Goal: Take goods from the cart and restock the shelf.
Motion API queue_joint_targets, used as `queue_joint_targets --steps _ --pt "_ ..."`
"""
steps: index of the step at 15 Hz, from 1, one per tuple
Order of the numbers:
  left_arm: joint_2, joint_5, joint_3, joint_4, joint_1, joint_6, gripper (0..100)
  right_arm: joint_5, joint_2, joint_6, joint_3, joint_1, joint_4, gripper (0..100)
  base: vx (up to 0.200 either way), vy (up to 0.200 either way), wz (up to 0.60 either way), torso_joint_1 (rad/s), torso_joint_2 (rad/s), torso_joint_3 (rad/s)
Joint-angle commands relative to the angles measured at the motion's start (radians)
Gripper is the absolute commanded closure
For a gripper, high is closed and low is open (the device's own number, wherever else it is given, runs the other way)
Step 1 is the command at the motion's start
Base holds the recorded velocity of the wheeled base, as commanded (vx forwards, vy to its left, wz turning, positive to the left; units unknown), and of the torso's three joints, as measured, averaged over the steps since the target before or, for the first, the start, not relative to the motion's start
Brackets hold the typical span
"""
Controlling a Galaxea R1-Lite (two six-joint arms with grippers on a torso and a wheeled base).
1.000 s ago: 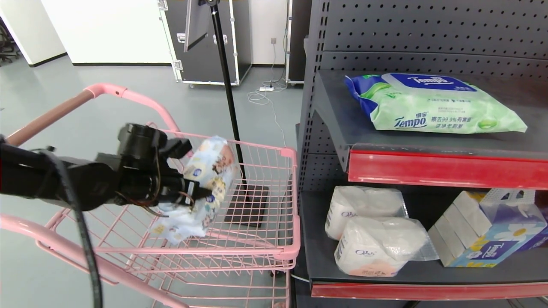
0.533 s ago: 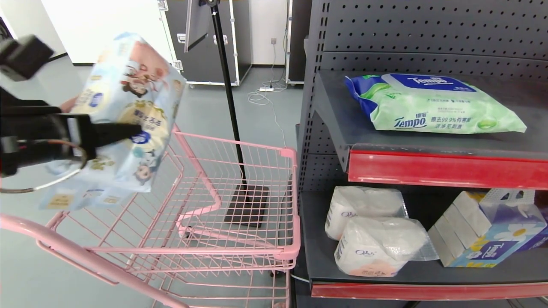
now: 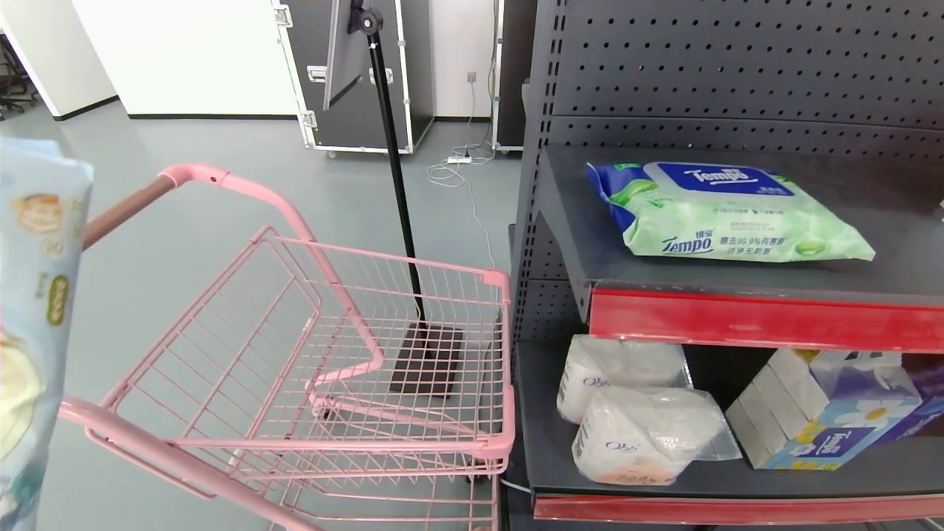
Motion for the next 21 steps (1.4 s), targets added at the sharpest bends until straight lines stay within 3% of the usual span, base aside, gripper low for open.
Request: queue_joint_targets --steps 1,10,14,21 --pt "-0.260 -0.001 0.102 0.080 0.004 0.001 100 0.000 0.001 0.001 0.001 0.000 0.000 0 0.000 0.000 0.00 0.129 -0.48 -0.344" --pt "-0.269 -0.001 0.107 0.071 0.002 0.010 100 0.000 0.001 0.002 -0.001 0.000 0.000 0 0.000 0.000 0.00 0.178 -0.55 -0.369" --pt "-0.264 0.001 0.113 0.062 -0.010 0.062 100 0.000 0.001 0.004 -0.001 0.000 0.000 0 0.000 0.000 0.00 0.217 -0.55 -0.343" --pt "-0.244 0.002 0.116 0.025 -0.012 0.067 100 0.000 0.001 0.004 -0.001 0.000 0.000 0 0.000 0.000 0.00 0.163 -0.39 -0.234"
